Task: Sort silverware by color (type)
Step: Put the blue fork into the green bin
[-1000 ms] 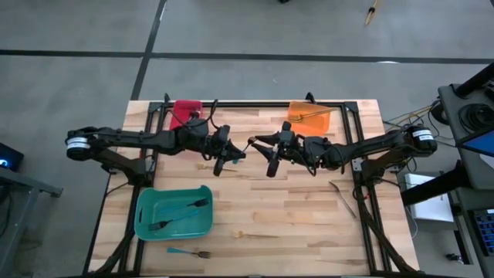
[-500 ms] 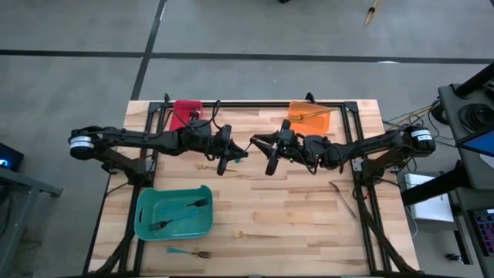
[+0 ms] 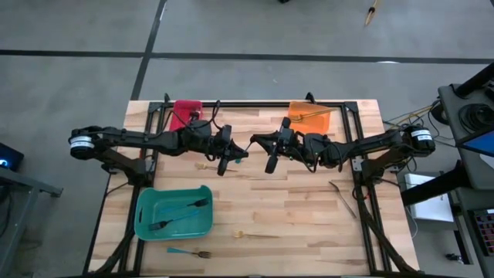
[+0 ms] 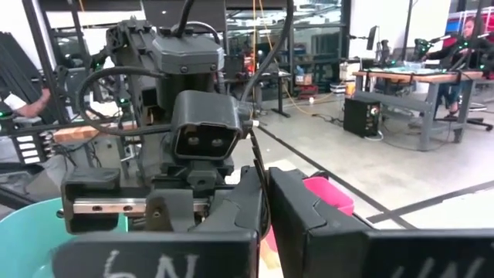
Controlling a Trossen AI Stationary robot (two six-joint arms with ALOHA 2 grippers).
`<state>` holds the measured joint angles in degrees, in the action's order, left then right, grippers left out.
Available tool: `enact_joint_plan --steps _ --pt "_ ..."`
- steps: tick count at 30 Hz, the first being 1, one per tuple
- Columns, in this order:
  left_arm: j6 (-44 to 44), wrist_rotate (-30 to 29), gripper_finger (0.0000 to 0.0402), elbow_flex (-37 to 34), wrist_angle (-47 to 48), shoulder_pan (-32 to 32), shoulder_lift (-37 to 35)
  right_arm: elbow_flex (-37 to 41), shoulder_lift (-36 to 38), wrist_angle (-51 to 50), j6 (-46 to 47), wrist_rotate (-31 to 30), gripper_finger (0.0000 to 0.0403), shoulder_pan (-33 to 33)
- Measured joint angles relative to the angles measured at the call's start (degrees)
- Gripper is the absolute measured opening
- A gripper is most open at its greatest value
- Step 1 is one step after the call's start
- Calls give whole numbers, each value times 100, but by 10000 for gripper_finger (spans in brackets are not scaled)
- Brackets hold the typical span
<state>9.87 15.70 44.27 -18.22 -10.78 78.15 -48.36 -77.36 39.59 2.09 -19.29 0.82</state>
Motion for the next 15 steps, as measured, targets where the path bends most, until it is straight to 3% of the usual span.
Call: enact_joint_plan --steps 6,15 --pt "-37 -141 21 0 0 -7 -7 0 0 1 -1 -41 9 -1" --pt "-193 -186 82 0 2 -23 -9 0 0 -27 75 -65 8 2"
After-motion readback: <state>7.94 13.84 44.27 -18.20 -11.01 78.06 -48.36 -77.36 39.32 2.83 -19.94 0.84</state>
